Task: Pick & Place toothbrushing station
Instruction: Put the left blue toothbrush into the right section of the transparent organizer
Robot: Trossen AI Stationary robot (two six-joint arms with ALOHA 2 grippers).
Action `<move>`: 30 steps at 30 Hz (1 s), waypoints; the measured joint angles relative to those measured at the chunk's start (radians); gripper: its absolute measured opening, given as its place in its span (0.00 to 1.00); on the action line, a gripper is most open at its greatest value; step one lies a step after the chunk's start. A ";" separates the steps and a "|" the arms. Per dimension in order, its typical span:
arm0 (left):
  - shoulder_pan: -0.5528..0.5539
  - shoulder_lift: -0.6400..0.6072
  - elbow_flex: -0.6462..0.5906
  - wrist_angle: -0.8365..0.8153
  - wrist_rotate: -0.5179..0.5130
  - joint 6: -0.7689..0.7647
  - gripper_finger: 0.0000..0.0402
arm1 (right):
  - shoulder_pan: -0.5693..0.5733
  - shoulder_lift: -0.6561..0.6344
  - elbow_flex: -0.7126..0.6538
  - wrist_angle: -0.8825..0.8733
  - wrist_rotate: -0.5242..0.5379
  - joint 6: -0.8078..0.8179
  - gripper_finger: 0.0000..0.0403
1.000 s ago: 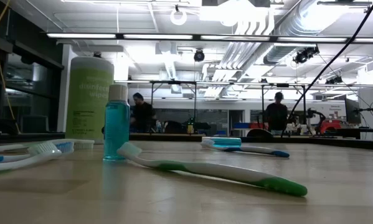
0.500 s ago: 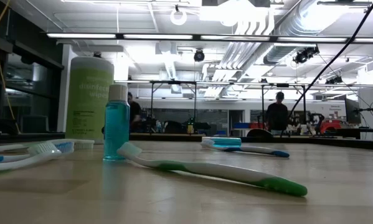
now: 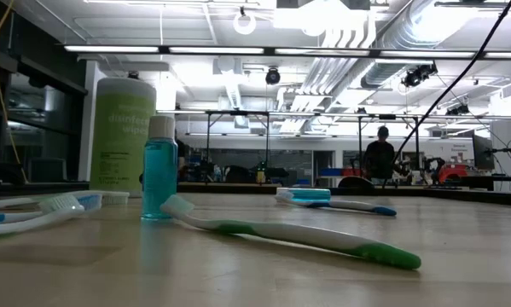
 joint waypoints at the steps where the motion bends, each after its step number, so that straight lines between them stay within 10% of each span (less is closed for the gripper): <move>1: 0.000 0.000 0.000 0.002 0.000 0.000 0.26 | -0.003 -0.001 -0.004 0.002 0.003 -0.002 0.04; 18: 0.000 0.000 0.000 0.025 0.000 0.030 0.26 | -0.163 -0.096 -0.011 -0.086 -0.206 -0.116 0.03; 30: 0.000 0.000 0.000 0.025 0.000 0.031 0.26 | -0.027 -0.332 -0.010 -0.883 -0.246 0.643 0.03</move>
